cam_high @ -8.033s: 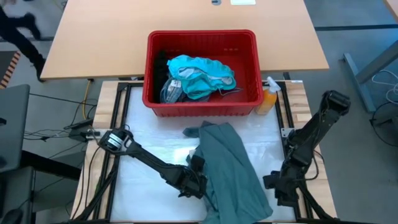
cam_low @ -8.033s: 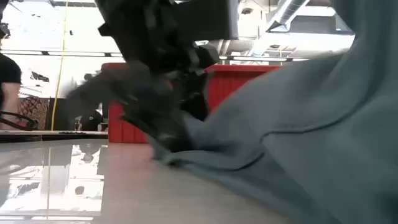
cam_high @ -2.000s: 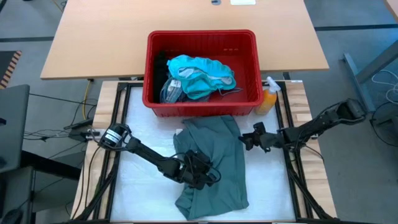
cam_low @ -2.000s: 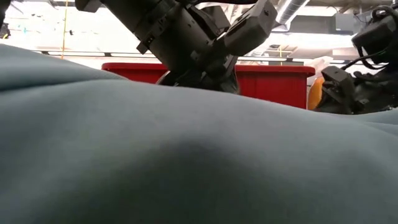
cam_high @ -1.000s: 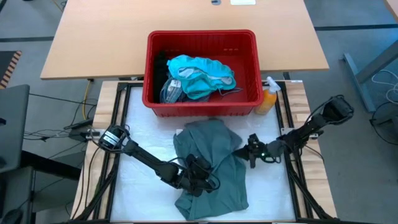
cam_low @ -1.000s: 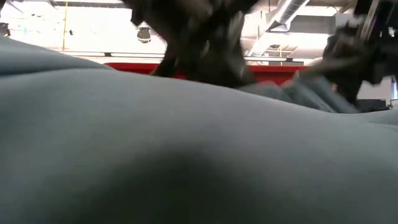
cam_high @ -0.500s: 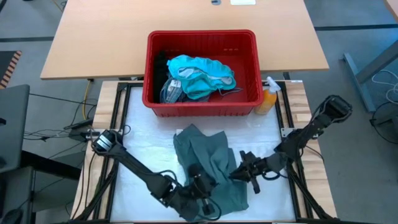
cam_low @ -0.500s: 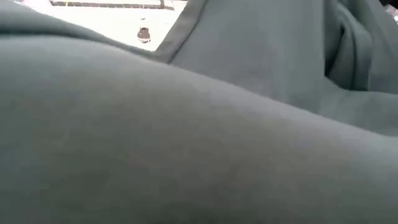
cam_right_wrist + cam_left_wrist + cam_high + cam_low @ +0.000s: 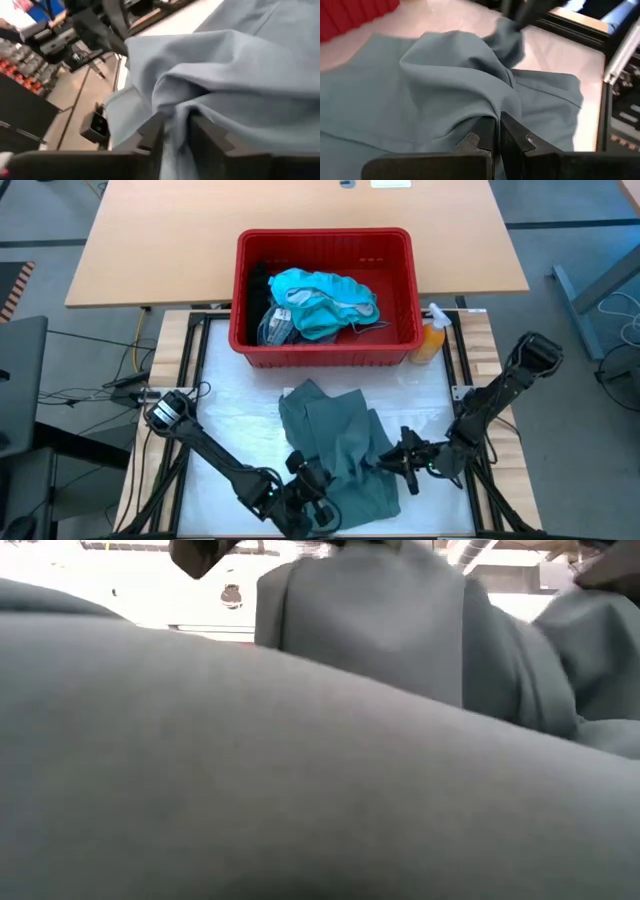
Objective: Fold Laundry from Bin
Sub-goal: Fold the light blue pants
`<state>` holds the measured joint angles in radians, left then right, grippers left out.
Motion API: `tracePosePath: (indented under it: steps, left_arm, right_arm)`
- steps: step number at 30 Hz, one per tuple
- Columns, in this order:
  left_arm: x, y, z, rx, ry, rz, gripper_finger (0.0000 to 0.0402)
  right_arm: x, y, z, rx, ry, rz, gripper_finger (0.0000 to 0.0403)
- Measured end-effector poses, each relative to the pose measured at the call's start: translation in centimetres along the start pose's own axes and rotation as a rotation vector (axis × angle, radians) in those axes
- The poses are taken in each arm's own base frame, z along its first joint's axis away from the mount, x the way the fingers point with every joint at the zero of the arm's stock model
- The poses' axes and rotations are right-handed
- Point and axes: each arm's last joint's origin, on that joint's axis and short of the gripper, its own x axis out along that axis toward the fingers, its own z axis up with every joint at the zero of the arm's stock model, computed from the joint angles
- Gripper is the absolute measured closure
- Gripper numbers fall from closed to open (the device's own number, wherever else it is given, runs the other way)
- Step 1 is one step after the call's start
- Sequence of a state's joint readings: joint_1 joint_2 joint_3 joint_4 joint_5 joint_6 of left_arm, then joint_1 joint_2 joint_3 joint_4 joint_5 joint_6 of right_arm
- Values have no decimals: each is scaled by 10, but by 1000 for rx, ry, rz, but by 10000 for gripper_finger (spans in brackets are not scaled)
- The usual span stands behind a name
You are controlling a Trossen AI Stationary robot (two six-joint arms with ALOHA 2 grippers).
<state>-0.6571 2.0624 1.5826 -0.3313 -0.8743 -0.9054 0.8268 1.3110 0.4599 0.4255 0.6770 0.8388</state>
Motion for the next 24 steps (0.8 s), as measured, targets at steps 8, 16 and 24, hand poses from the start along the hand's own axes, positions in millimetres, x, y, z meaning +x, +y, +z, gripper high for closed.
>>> tracePosePath:
  steps: [8,16,24]
  left_arm:
    - [5,5,-6,-19,15,-7,401]
    - [5,5,-8,-4,36,-14,401]
    - [3,4,-9,5,37,-18,401]
  right_arm:
    - [30,-13,-24,90,47,-46,148]
    - [50,-5,-26,167,-100,118,109]
    - [77,-3,-38,177,-131,-12,108]
